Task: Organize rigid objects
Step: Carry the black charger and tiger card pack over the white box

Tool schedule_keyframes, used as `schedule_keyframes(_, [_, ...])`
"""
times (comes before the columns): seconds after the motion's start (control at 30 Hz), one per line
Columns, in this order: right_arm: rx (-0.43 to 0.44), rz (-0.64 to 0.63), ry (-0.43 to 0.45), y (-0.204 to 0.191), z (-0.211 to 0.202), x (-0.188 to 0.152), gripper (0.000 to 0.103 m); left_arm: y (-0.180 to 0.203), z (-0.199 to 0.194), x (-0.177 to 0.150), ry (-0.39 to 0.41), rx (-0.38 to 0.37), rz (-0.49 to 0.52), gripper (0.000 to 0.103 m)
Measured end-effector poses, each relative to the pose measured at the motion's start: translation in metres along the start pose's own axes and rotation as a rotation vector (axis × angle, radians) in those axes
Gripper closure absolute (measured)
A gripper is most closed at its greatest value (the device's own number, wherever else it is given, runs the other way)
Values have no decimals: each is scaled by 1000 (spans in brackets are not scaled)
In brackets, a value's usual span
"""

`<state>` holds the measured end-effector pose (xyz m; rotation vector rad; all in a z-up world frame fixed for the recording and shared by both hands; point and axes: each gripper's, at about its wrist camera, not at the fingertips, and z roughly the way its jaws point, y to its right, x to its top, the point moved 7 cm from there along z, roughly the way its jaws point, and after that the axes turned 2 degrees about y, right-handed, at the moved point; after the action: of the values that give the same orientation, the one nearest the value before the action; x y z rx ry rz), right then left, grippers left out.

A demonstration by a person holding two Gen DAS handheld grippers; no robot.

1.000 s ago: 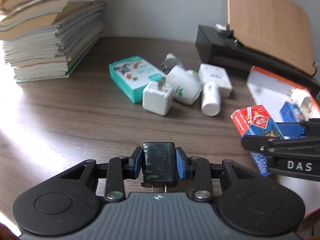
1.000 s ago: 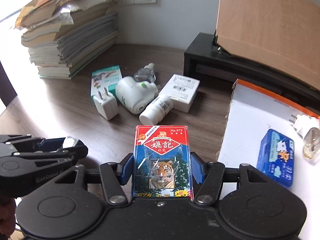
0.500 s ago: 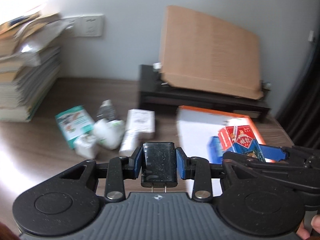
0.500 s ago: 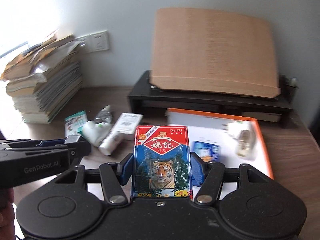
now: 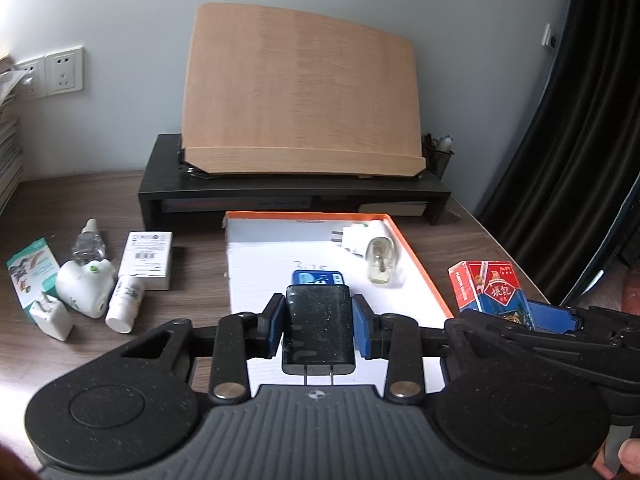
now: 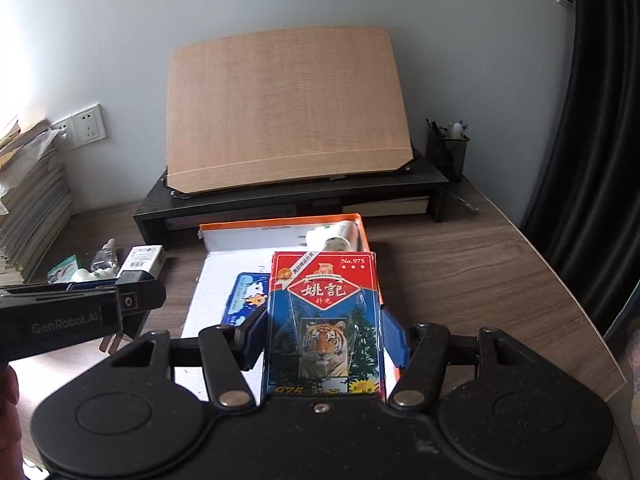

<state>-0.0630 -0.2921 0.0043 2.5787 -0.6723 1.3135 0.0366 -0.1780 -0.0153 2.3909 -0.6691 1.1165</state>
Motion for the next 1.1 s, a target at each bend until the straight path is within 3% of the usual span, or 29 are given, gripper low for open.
schedule_keyframes(1.1, [48,-39,-20,-5,18,8,32,-2,3,3,0,47,-41,67])
